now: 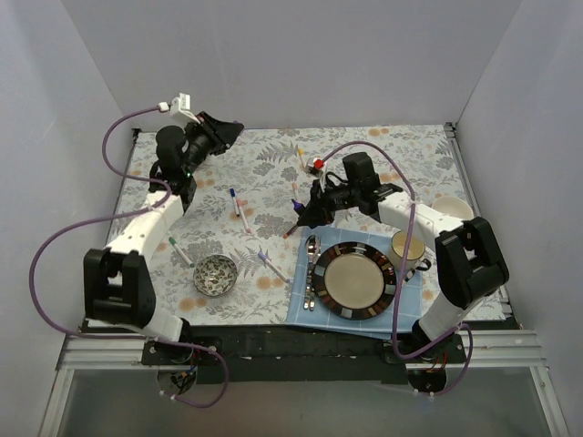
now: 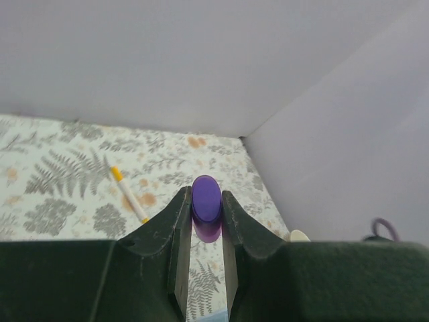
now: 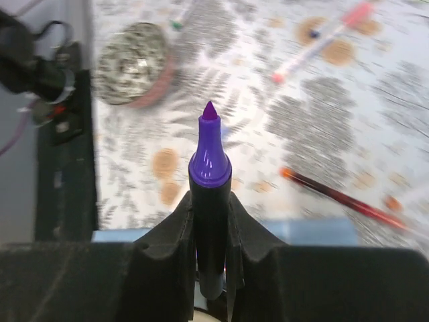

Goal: Open the pen caps

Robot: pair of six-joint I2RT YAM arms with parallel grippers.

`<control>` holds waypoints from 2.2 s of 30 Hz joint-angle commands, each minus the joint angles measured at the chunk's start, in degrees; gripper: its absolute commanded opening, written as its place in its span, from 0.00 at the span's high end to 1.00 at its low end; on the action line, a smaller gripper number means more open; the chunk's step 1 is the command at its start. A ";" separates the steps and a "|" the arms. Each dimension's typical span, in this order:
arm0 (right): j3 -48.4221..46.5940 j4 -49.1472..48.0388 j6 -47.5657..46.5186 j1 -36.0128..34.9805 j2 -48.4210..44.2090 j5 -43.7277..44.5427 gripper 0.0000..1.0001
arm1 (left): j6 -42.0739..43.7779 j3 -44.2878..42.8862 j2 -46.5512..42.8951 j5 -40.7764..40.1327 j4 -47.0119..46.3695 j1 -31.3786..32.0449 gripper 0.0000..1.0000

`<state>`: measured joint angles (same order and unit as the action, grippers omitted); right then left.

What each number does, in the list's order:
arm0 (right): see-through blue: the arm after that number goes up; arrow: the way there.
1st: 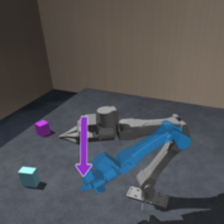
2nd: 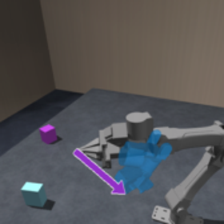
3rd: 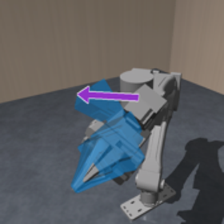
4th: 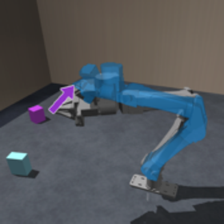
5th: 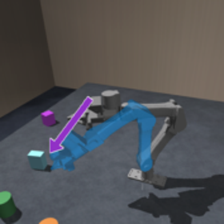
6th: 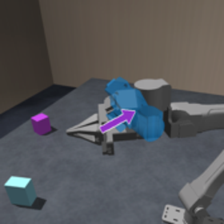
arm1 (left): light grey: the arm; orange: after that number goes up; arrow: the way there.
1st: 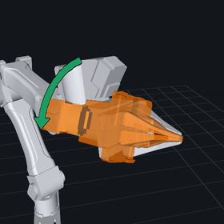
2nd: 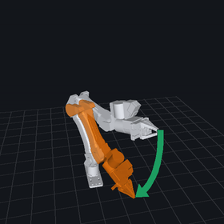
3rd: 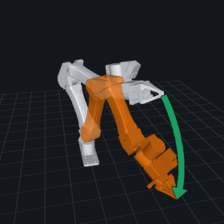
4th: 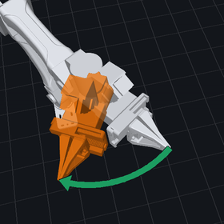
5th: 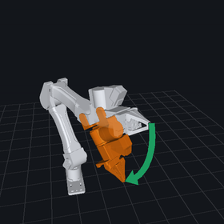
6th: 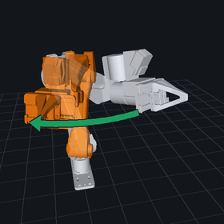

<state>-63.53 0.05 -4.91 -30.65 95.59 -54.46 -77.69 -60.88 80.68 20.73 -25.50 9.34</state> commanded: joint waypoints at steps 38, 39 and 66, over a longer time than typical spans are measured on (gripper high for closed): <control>-5.29 10.76 -7.84 19.49 -2.08 24.03 0.99 | 9.22 -61.90 48.09 -15.03 47.73 -3.63 0.30; -5.47 10.76 -7.66 19.67 -1.73 25.35 0.99 | 9.75 -61.29 46.42 -13.89 47.56 -3.63 0.28; -52.92 35.10 -14.96 28.63 38.00 50.06 0.77 | 18.45 22.04 -34.10 -11.68 31.56 -3.28 0.02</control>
<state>-110.41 32.03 -19.14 -2.94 132.05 -3.60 -61.63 -38.65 47.92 10.90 6.50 5.87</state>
